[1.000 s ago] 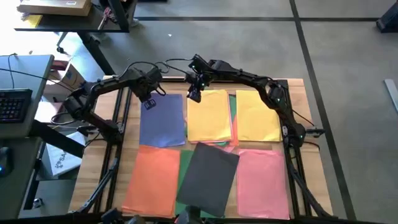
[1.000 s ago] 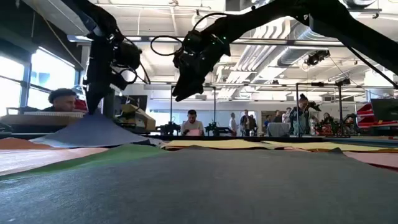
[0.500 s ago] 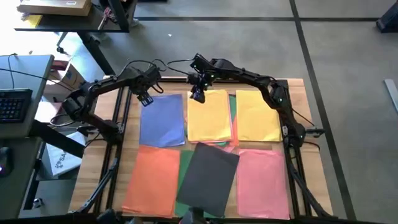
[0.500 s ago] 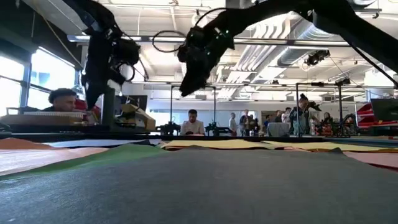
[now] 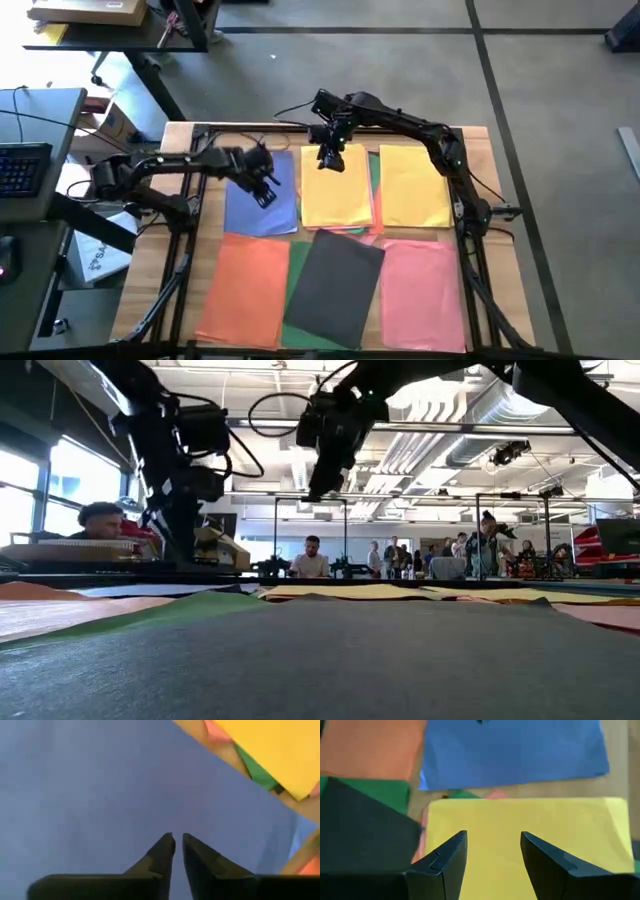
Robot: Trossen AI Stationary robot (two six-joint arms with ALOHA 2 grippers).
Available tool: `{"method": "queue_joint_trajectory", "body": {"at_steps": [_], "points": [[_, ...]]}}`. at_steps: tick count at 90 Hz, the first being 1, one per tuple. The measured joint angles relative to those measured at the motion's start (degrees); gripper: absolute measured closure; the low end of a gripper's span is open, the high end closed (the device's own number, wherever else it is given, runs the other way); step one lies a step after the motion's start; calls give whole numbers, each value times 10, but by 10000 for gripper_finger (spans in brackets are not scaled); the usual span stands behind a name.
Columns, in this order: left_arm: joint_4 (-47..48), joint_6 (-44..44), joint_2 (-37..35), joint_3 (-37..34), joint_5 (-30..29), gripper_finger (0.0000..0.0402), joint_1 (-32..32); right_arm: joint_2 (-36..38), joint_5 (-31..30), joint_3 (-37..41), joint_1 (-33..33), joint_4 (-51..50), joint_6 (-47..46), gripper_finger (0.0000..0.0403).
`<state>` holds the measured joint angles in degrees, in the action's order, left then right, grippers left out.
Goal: Organize paper
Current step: Stack the right blue paper on the left blue paper
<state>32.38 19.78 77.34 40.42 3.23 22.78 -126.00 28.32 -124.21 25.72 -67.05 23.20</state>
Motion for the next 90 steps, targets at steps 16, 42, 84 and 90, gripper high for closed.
{"method": "queue_joint_trajectory", "body": {"at_steps": [16,42,84,90], "points": [[-53,21,0,-54,-13,399,-32,1,-4,25,-24,12,-22,289],[-65,-4,-3,-114,-78,401,-32,0,-15,129,-68,74,-74,341],[-37,-132,-1,-119,-203,401,-29,1,-47,268,-103,182,-104,392],[-27,-146,-1,-119,-210,401,-25,1,-48,270,-106,182,-103,395]]}}
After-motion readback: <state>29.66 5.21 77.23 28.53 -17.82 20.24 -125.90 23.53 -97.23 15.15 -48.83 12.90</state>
